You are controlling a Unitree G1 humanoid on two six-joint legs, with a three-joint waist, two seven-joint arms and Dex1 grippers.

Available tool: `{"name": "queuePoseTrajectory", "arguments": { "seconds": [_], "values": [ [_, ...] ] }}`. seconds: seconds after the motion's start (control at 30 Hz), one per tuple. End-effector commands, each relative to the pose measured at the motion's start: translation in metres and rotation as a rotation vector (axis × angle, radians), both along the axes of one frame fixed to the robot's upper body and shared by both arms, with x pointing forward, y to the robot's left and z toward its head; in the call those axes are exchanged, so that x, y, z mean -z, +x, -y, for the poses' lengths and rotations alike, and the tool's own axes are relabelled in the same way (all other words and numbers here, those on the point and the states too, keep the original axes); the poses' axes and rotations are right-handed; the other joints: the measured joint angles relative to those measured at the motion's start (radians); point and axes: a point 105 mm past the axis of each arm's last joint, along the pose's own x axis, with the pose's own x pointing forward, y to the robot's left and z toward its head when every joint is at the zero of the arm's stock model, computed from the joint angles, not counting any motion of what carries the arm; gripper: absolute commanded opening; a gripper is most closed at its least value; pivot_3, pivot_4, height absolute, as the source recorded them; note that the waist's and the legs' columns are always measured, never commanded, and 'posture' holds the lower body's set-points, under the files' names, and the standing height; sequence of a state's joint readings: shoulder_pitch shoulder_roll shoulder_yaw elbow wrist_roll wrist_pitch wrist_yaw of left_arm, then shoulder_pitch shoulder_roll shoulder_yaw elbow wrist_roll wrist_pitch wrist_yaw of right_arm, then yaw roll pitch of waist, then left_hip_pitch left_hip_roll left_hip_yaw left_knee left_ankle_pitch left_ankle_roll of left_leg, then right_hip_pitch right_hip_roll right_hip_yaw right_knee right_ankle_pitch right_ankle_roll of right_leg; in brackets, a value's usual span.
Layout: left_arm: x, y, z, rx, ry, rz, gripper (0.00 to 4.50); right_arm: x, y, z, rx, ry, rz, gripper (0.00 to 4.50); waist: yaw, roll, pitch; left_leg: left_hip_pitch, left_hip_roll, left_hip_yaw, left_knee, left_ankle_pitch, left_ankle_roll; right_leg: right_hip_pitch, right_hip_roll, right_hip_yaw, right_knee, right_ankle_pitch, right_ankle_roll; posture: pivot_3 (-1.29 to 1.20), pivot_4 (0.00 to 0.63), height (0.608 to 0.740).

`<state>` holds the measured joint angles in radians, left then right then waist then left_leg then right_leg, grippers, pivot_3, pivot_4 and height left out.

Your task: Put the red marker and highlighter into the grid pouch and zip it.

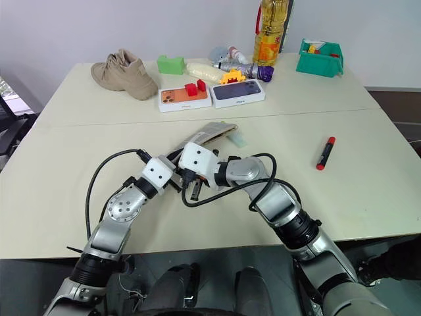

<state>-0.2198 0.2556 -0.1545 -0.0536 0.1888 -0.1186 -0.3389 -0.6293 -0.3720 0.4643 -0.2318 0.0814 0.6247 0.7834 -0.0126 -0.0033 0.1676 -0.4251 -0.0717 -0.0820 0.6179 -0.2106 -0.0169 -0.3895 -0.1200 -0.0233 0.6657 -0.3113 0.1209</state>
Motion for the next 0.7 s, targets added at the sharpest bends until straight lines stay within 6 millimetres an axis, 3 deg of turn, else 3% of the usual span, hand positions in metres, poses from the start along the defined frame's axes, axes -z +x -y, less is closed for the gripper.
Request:
{"name": "queuePoseTrajectory", "arguments": {
  "seconds": [0.03,0.07,0.17,0.33,0.43,0.57,0.7],
  "values": [
    [-0.006,0.002,0.004,-0.001,0.006,0.03,0.0,-0.025,-0.015,-0.015,-0.114,0.048,0.079,0.02,0.0,0.0,0.0,0.0,0.0,0.0,0.0,0.0,0.0,0.0,0.0,0.0,0.0,0.0,0.0,0.0,0.15,0.739],
    [-0.006,0.002,0.003,-0.005,0.003,0.032,0.0,-0.025,-0.014,-0.012,-0.111,0.046,0.074,0.02,0.0,0.0,0.0,0.0,0.0,0.0,0.0,0.0,0.0,0.0,0.0,0.0,0.0,0.0,0.0,0.0,0.15,0.739],
    [-0.007,0.001,-0.005,-0.018,0.005,0.038,0.0,-0.028,-0.002,0.003,-0.052,0.045,0.065,0.86,0.0,0.0,0.0,0.0,0.0,0.0,0.0,0.0,0.0,0.0,0.0,0.0,0.0,0.0,0.0,0.0,0.15,0.739],
    [-0.006,-0.001,-0.03,-0.068,0.032,0.038,0.0,-0.039,0.033,0.05,0.161,0.063,0.083,3.29,0.001,0.0,0.0,0.0,0.0,0.0,0.0,0.0,0.0,0.0,0.0,0.0,0.0,0.0,0.0,0.0,0.15,0.739],
    [-0.005,-0.005,-0.044,-0.079,0.045,0.034,0.0,-0.038,0.063,0.089,0.378,0.094,0.063,3.29,0.0,0.0,0.0,0.0,0.0,0.0,0.0,0.0,0.0,0.0,0.0,0.0,0.0,0.0,0.0,0.0,0.15,0.739],
    [-0.003,-0.008,-0.05,-0.076,0.059,0.031,0.0,-0.026,0.098,0.121,0.637,0.122,0.012,3.29,-0.002,0.0,0.0,0.0,0.0,0.0,0.0,0.0,0.0,0.0,0.0,0.0,0.0,0.0,0.0,0.0,0.15,0.739],
    [-0.004,-0.008,-0.05,-0.066,0.046,0.033,0.0,-0.008,0.114,0.128,0.729,0.17,-0.08,3.29,-0.002,0.0,0.0,0.0,0.0,0.001,-0.001,0.001,-0.002,0.0,0.0,0.0,0.0,0.0,0.0,0.0,0.15,0.739]
  ]
}}
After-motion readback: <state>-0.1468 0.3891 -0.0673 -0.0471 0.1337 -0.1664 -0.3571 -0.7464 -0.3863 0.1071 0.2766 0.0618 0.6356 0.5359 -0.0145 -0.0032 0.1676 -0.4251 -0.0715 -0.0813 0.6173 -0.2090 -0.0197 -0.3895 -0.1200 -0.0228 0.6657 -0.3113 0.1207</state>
